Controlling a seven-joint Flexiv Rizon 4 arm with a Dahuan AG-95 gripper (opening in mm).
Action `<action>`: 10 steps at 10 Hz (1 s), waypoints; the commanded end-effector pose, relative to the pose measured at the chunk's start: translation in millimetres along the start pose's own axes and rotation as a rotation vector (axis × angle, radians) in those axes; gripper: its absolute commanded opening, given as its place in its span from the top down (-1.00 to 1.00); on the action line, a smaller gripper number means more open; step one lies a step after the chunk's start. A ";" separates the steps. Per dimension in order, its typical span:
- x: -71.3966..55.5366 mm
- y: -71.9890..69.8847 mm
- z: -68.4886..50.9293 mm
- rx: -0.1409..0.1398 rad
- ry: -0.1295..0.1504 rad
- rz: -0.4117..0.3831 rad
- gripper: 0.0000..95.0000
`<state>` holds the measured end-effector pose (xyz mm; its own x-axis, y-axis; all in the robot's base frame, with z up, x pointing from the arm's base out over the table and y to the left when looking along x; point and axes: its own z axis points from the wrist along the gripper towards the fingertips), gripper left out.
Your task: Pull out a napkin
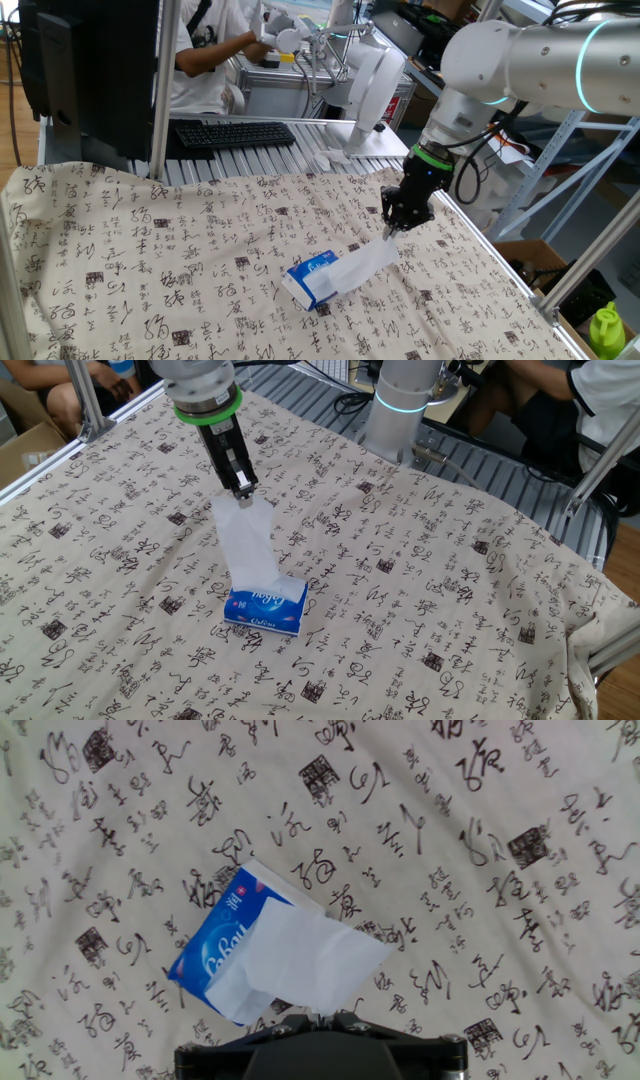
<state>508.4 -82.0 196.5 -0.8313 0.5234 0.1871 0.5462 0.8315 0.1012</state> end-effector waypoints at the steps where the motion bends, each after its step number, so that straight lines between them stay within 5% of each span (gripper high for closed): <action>1: 0.3 0.2 -0.3 0.002 -0.003 0.004 1.00; 10: -0.3 -1.3 -3.7 -0.005 0.002 -0.001 1.00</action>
<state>508.5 -85.3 201.1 -0.8328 0.5202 0.1894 0.5442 0.8319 0.1082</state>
